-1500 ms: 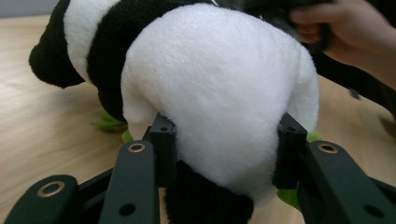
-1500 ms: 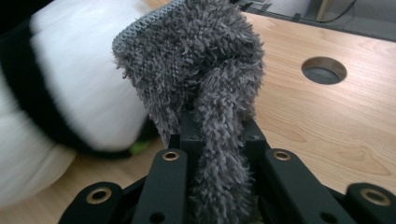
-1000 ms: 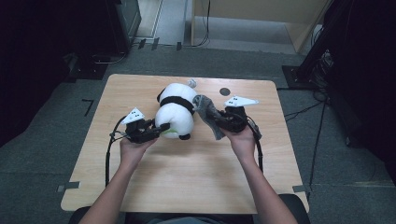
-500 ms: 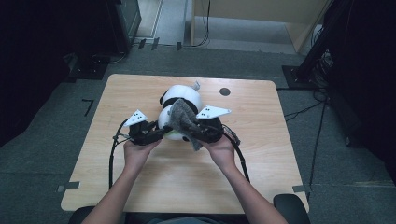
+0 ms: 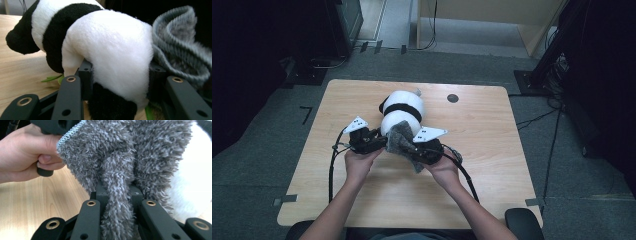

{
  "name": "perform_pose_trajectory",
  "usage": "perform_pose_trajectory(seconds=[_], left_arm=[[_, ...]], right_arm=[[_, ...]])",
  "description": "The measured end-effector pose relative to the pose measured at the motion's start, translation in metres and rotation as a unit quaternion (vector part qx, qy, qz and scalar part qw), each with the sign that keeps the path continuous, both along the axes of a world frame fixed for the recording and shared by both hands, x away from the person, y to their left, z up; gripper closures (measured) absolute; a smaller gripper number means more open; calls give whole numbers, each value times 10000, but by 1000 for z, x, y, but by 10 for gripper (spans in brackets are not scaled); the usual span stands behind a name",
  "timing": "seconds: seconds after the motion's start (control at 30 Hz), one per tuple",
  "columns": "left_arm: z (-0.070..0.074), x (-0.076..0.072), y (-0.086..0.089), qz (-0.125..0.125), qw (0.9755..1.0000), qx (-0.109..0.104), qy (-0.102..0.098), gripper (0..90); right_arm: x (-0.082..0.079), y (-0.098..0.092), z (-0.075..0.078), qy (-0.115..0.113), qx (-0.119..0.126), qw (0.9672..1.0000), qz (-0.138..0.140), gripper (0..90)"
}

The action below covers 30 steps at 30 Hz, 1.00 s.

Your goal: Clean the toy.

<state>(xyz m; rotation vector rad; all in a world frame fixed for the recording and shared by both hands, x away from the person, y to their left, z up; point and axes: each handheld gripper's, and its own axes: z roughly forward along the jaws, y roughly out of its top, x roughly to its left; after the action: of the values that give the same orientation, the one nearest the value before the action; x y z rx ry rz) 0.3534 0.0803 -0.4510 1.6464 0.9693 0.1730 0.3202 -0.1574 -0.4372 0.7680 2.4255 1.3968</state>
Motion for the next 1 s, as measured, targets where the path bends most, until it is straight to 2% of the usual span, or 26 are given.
perform_pose_trajectory(seconds=[0.13,0.27,0.37,0.47,0.63,0.77,0.87,1.0], left_arm=[[2,1,0,22,10000,-15,-22,526],[6,2,2,22,10000,-21,-82,525],[8,4,4,32,9998,-174,-54,525],[8,5,6,1,9998,-199,-29,524],[11,5,8,-87,9995,-290,-10,523],[13,6,11,-159,9991,-389,-34,524],[12,5,10,-185,9995,-243,-45,524],[11,5,11,-241,9995,-221,-48,522]], right_arm=[[-1,0,-4,103,-93,9999,63,783],[1,-1,-12,96,-242,9996,111,783],[4,-2,-15,166,-347,9992,144,783],[5,-2,-17,193,-524,9983,146,783],[12,-8,-24,345,-546,9978,118,782],[17,-15,-29,424,-739,9964,-37,781],[23,-24,-31,535,-686,9961,-155,781],[24,-32,-31,499,-811,9950,-303,781]])
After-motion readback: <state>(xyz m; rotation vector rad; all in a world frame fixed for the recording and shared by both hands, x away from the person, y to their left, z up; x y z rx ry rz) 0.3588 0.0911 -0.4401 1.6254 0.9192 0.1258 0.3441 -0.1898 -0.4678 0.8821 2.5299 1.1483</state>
